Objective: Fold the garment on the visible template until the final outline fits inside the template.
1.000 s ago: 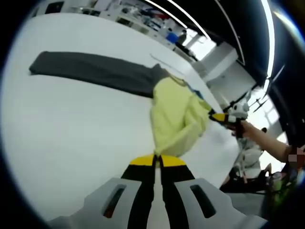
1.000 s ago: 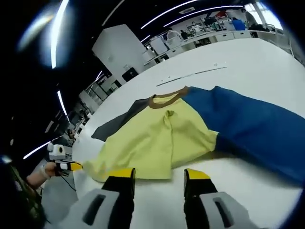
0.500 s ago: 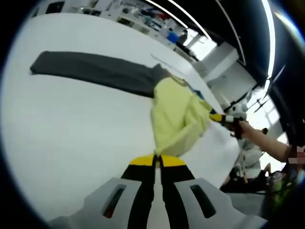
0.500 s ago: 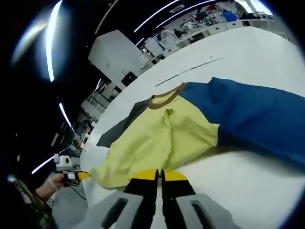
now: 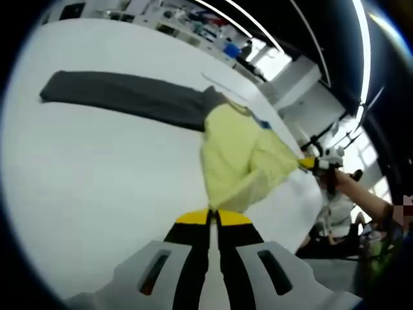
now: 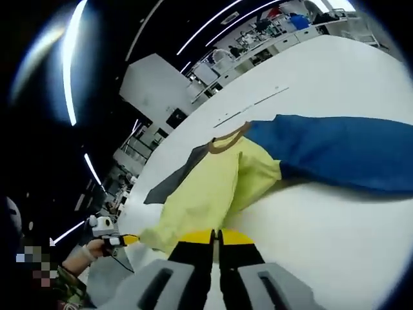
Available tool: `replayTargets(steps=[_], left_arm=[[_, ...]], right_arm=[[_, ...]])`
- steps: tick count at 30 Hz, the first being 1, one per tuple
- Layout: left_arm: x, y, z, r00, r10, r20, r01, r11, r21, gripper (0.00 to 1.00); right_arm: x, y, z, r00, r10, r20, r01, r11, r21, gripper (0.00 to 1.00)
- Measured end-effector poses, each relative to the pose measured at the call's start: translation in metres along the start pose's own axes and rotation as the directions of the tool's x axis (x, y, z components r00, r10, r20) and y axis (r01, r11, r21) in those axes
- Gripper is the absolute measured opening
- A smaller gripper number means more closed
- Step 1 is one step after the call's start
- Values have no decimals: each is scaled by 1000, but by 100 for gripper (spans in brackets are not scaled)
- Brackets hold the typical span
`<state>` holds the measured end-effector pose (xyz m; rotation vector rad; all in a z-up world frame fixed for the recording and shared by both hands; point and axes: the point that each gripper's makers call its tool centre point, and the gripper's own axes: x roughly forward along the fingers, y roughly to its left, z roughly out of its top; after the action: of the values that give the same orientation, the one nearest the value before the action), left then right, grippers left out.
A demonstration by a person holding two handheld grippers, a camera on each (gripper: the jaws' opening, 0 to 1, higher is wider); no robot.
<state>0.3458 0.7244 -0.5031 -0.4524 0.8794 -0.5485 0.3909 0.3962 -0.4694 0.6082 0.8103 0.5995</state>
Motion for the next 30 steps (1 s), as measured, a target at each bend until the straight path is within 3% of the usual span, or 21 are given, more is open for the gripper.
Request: replayTargets(steps=[9, 19, 30], left_arm=[[-2, -5, -14, 999, -12, -35, 12, 1000, 0, 0], [-5, -15, -31, 994, -47, -102, 47, 999, -3, 0], [-9, -24, -57, 980, -73, -187, 68, 997, -33, 0]], right_arm=[[-35, 5, -29, 1000, -2, 20, 1, 999, 53, 0], [-62, 8, -61, 1000, -26, -2, 26, 996, 84, 0], [-80, -9, -97, 996, -76, -40, 81, 987, 140, 0]])
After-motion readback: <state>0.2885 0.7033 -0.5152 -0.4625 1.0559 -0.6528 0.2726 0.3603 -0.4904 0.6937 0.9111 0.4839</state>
